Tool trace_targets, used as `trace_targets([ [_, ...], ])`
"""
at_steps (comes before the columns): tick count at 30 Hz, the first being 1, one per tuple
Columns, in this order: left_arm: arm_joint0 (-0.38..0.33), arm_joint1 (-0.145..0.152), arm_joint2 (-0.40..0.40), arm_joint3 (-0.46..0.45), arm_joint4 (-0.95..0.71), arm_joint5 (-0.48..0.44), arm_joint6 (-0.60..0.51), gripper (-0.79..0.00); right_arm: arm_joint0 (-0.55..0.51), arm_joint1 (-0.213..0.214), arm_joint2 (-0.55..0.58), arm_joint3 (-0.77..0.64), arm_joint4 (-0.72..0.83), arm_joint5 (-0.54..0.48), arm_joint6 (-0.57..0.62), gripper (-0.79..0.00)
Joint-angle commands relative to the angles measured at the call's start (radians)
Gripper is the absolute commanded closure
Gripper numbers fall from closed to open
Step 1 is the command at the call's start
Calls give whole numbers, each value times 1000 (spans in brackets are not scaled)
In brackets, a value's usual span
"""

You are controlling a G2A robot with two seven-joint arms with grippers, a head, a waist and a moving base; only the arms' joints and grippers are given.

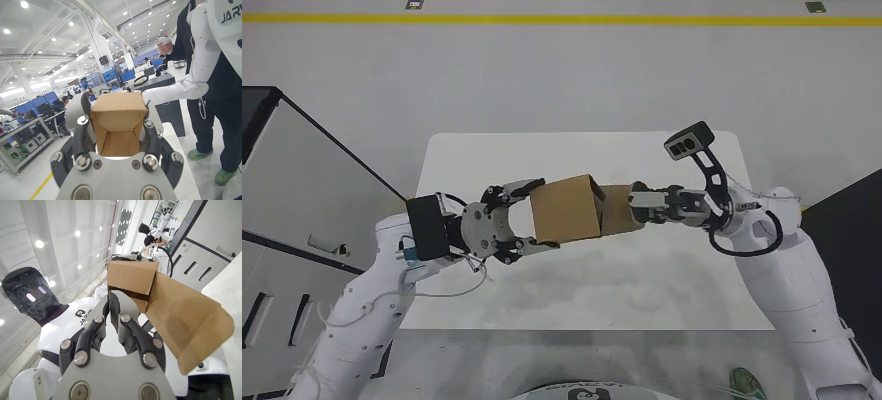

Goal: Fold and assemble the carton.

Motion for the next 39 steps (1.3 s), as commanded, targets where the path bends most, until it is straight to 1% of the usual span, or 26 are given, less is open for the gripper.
trace_targets([
  [1, -3, 0, -1, 0, -5, -1, 1, 0, -9, 4, 36, 3, 11, -10, 6, -339],
  [3, -6, -2, 0, 2, -28, -3, 13, 0, -20, 9, 78, 9, 20, -19, 9, -419],
  [4, -9, -2, -1, 3, -36, -4, 14, 0, -26, 11, 101, 15, 21, -26, 6, -489],
  [5, -12, -2, -2, 4, -40, -5, 12, 0, -34, 14, 125, 20, 21, -33, 0, -616],
  [6, -15, -3, -2, 3, -46, -7, 13, 0, -42, 16, 144, 22, 25, -36, 1, -650],
  [8, -19, -5, -1, 8, -74, -6, 24, 0, -60, 19, 181, 30, 31, -49, -4, -665],
  [11, -27, -7, -2, 14, -108, -9, 28, 0, -88, 22, 220, 55, 44, -68, -5, -640],
  [14, -35, -9, -2, 17, -140, -13, 30, 0, -113, 23, 236, 82, 46, -91, -12, -594],
  [16, -40, -10, -2, 17, -157, -15, 30, 0, -128, 20, 225, 95, 60, -104, -10, -542],
  [17, -42, -11, -1, 17, -171, -15, 34, 0, -135, 18, 213, 108, 58, -112, -7, -502],
  [22, -53, -16, 3, 14, -200, -15, 26, 0, -136, 5, 133, 145, 72, -147, -2, -422],
  [23, -54, -16, 3, 14, -202, -14, 24, 0, -131, 2, 115, 152, 67, -154, 3, -400],
  [26, -58, -19, 6, 14, -215, -13, 24, 0, -111, -7, 67, 180, 73, -174, 3, -372],
  [27, -59, -20, 7, 12, -217, -14, 22, 0, -103, -10, 51, 188, 74, -179, 3, -342],
  [30, -61, -22, 9, 11, -224, -14, 20, 0, -78, -19, 13, 207, 78, -193, 1, -317],
  [31, -62, -23, 9, 11, -224, -14, 18, 0, -70, -21, 2, 211, 78, -197, 2, -299],
  [32, -63, -23, 9, 10, -223, -16, 17, 0, -61, -24, -6, 214, 81, -202, 4, -259],
  [33, -63, -24, 9, 10, -222, -17, 15, 0, -54, -26, -13, 218, 87, -206, 4, -243],
  [39, -63, -28, 15, 13, -214, -22, 10, 0, -21, -35, -35, 216, 103, -224, 17, -237],
])
